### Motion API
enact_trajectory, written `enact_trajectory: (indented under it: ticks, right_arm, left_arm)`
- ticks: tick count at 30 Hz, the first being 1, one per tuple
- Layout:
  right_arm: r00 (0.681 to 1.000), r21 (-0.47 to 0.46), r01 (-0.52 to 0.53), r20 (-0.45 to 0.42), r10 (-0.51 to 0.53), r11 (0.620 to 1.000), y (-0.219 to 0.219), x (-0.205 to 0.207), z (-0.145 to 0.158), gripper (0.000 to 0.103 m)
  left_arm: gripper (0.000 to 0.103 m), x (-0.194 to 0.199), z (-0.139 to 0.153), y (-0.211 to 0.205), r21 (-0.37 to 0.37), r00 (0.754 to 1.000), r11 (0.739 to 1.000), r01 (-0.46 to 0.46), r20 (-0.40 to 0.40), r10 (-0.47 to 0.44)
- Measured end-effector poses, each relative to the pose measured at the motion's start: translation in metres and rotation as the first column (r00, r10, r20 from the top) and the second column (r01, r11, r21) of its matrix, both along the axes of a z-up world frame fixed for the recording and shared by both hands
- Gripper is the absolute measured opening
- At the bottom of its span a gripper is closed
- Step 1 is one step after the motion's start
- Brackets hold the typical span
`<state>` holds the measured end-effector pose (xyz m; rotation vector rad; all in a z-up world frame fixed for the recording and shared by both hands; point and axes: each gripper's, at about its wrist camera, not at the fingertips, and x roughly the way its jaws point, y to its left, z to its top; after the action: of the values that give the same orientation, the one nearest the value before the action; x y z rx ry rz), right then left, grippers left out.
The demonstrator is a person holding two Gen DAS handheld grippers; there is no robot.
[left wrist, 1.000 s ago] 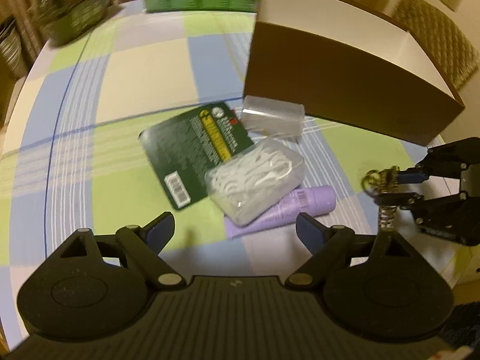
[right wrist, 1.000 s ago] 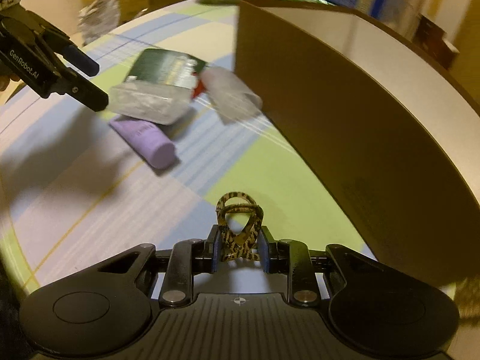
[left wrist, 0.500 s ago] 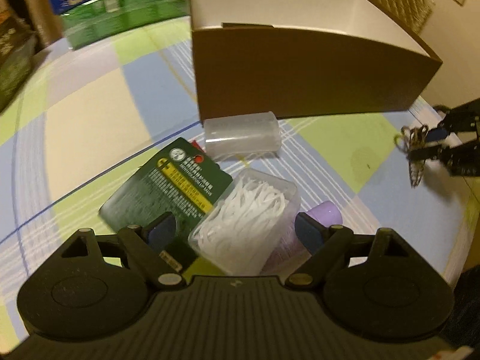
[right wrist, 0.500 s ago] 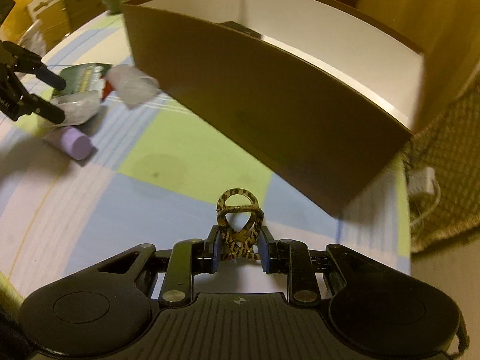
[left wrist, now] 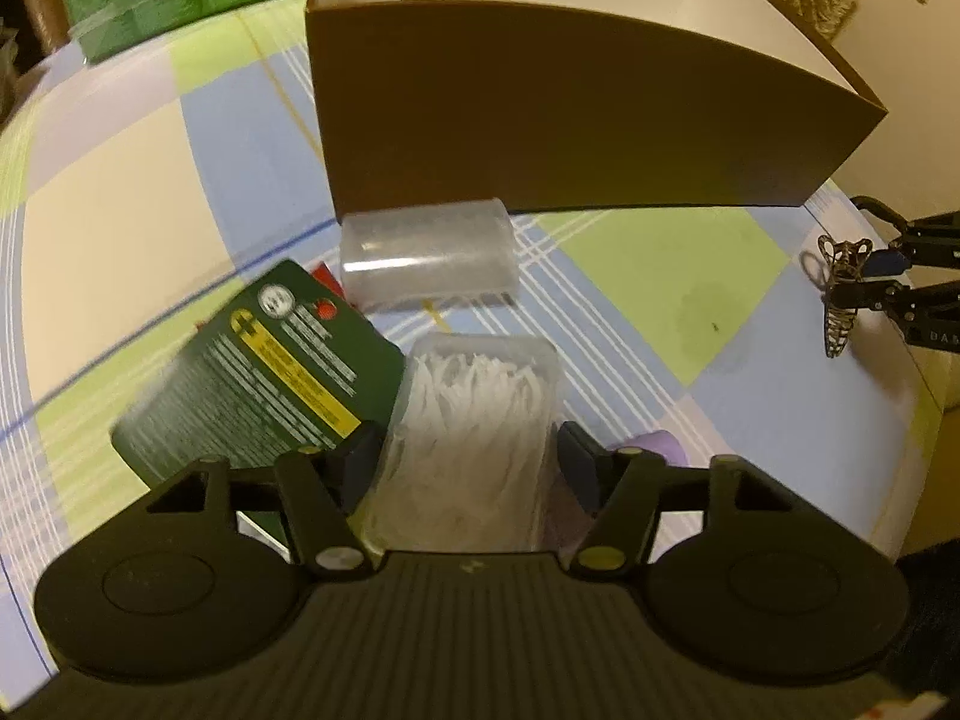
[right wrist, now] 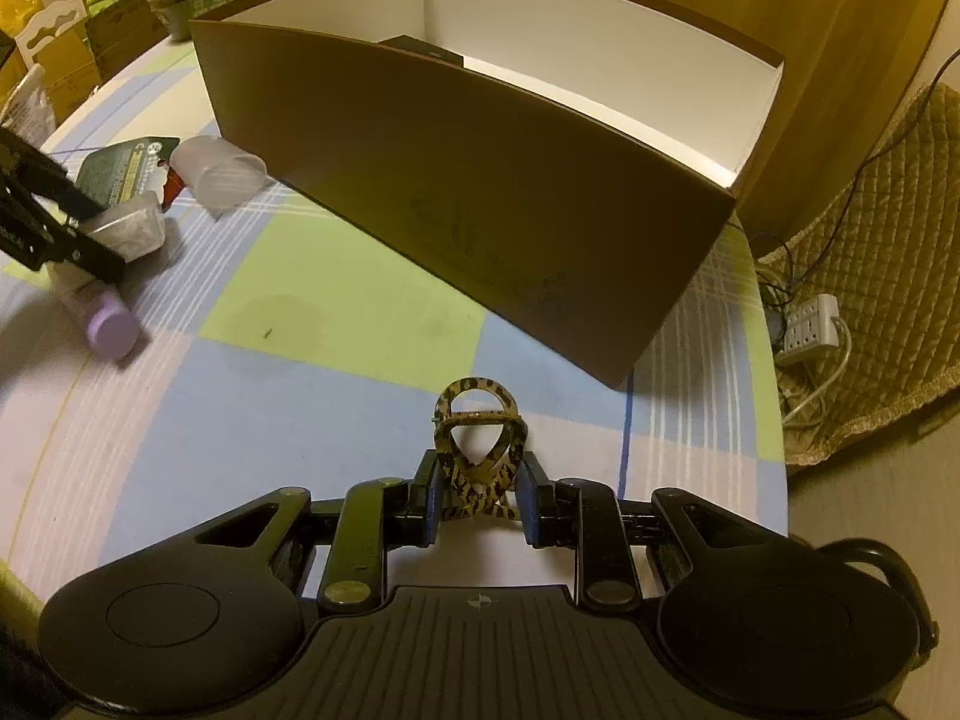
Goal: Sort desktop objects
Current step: 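Grasp the gold claw clip with the right tool while the left tool grasps the floss-pick box, then carry the claw clip and floss-pick box over the brown box and open both tools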
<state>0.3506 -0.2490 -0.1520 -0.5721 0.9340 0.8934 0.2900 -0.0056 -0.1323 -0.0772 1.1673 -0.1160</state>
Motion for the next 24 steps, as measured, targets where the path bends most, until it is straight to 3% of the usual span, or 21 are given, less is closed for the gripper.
enact_trajectory:
  ticks: [2, 13, 24]
  right_arm:
    - [1.000, -0.001, -0.001, 0.001, 0.001, 1.000, 0.002, 0.002, 0.000, 0.023]
    - [1.000, 0.013, 0.007, -0.001, -0.007, 1.000, 0.013, 0.008, -0.007, 0.025]
    - [1.000, 0.050, -0.008, -0.021, 0.009, 0.999, 0.002, -0.010, -0.003, 0.023]
  left_arm:
    - [0.057, 0.000, -0.007, -0.003, -0.017, 0.999, 0.999, -0.033, -0.023, 0.032]
    - [0.056, 0.000, -0.006, -0.018, 0.028, 0.996, 0.996, -0.089, 0.018, 0.088]
    - [0.056, -0.036, 0.013, -0.030, 0.017, 0.986, 0.987, -0.161, 0.055, 0.160]
